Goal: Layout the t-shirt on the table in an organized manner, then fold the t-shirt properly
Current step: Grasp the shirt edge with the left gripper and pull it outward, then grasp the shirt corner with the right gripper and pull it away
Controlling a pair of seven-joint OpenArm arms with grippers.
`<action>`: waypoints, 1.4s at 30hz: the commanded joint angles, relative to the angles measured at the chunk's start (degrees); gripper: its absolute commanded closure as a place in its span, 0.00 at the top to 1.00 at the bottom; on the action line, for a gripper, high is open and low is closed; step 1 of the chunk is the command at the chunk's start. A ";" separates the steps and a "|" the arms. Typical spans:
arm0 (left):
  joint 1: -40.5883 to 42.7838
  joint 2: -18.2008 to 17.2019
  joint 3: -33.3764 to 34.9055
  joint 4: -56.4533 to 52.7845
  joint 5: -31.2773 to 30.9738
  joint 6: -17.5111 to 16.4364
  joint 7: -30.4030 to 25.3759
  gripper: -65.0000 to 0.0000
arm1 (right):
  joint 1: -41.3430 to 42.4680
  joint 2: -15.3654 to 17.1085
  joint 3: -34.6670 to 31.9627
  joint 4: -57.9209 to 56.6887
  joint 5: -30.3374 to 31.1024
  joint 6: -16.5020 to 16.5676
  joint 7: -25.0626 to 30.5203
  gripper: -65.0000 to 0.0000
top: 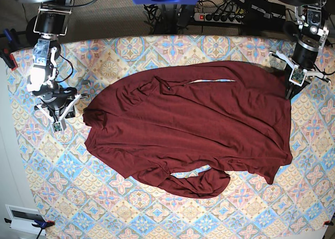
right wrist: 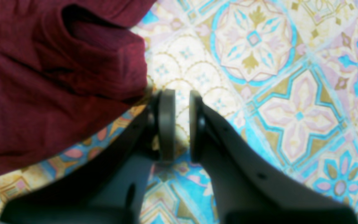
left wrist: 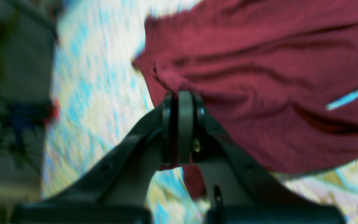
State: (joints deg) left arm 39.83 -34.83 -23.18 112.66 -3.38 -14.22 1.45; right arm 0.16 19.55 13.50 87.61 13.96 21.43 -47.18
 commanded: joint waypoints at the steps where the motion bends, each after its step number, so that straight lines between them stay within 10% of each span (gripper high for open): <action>1: 0.12 -1.26 -0.69 0.88 0.08 0.55 -2.55 0.00 | 1.02 0.98 0.26 0.96 0.42 -0.11 0.89 0.11; 6: -2.96 -3.72 -2.97 0.70 0.61 0.55 -12.22 0.00 | 1.02 0.98 0.26 0.87 0.42 -0.11 0.89 0.11; 14: -19.48 1.91 -9.83 -1.67 0.17 0.64 -7.83 0.00 | 0.93 0.98 0.26 0.96 0.42 -0.11 0.72 0.11; 42: -13.33 5.86 -4.03 -16.44 0.52 0.55 -5.37 0.00 | 0.58 -2.19 -5.19 0.96 0.68 -0.11 -1.22 0.29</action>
State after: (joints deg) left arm 26.85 -27.66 -26.52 95.44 -2.35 -14.79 -2.50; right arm -0.16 16.27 7.86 87.35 14.41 21.45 -49.41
